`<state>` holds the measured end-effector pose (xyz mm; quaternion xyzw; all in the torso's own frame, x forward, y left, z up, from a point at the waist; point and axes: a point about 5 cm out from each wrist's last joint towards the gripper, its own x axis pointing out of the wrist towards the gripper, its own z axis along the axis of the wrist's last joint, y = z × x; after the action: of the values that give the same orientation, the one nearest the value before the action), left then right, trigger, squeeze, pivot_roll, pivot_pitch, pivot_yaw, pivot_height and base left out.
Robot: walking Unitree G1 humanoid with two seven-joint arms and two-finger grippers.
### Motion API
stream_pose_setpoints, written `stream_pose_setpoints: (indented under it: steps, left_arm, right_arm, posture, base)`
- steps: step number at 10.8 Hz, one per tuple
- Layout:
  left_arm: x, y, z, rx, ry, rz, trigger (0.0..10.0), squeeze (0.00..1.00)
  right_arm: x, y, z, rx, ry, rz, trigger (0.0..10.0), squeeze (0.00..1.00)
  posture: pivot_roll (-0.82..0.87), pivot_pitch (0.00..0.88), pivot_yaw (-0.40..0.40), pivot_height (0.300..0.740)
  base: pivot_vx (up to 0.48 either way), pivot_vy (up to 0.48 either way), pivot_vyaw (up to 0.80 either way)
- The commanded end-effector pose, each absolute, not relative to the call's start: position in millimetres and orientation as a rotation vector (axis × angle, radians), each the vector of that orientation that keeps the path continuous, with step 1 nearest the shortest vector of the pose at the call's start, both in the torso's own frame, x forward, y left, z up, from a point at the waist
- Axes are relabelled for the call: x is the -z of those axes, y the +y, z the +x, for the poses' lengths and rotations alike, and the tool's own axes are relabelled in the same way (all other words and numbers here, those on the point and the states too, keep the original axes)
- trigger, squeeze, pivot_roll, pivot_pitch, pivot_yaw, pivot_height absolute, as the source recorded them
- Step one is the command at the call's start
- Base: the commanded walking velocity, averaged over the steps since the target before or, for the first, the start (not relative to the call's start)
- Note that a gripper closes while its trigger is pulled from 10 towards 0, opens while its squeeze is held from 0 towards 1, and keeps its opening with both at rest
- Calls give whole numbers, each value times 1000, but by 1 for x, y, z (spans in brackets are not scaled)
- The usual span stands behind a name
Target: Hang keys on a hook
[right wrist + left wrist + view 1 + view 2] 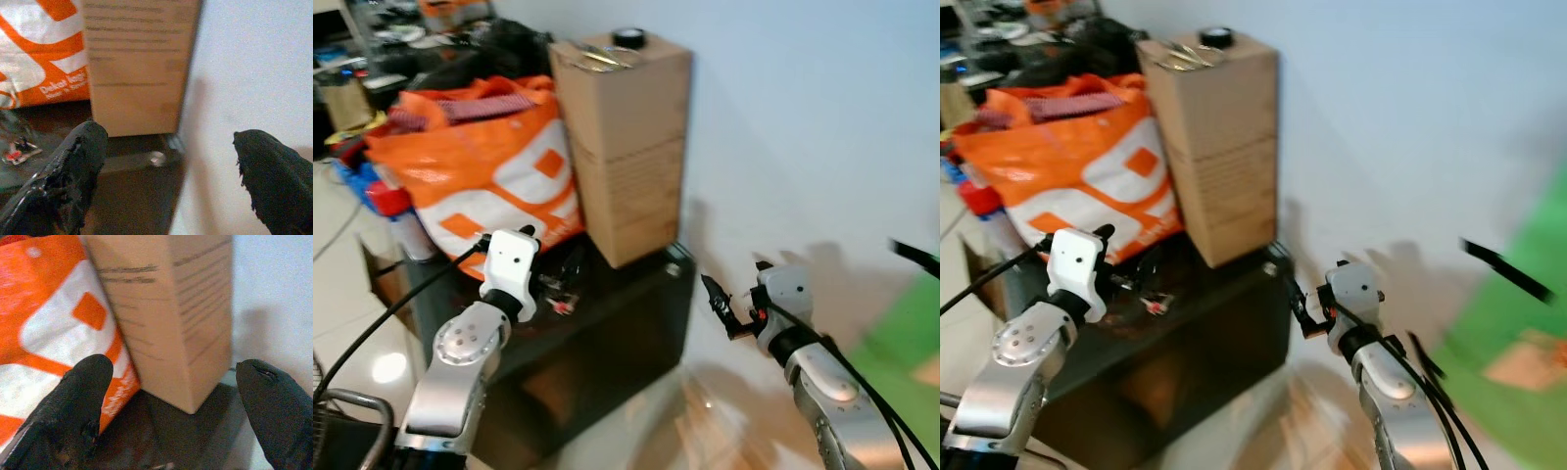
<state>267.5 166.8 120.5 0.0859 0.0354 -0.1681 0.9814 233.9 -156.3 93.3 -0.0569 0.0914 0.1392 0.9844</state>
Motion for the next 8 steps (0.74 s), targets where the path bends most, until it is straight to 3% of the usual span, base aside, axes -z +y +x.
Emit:
stream_pose_setpoints:
  steps: [1,2,8]
  left_arm:
    - [-121,172,269,341,79,190,10000,1000]
    - [-121,171,269,353,80,197,10000,1000]
    - [-119,169,266,372,92,168,10000,1000]
  right_arm:
    - [-94,-151,233,-292,177,-118,10000,82]
    - [-93,-151,232,-292,181,-129,10000,0]
    - [-93,-153,226,-305,186,-140,10000,0]
  posture:
    - [-81,0,54,732]
    - [-83,0,55,732]
    - [-91,0,52,732]
  base:
    - [322,0,0]
    - [322,0,0]
    - [323,0,0]
